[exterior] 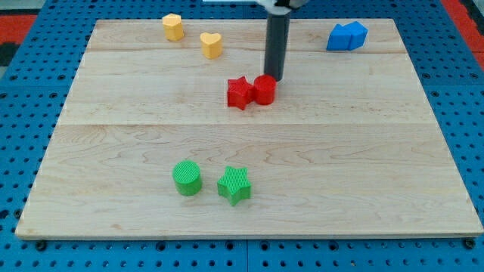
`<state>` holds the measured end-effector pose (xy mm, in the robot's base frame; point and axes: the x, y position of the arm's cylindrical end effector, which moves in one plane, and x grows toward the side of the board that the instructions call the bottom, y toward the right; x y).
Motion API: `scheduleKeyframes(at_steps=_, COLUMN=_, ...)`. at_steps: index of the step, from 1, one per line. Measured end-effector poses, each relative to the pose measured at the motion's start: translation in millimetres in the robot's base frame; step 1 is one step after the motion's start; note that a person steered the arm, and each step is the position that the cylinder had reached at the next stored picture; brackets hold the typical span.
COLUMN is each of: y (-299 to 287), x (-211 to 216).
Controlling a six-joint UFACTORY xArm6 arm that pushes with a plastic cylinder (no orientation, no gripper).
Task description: Slide the yellow heart to the bottom of the yellow hexagon
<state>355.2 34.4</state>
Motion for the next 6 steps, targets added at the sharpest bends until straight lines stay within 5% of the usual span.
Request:
scheduleKeyframes(at_steps=2, y=-27, x=-93)
scheduleKeyframes(at_steps=3, y=-96, x=-107)
scheduleKeyframes(at_steps=5, y=-104, x=-64)
scheduleKeyframes(at_steps=6, y=-165, x=-79)
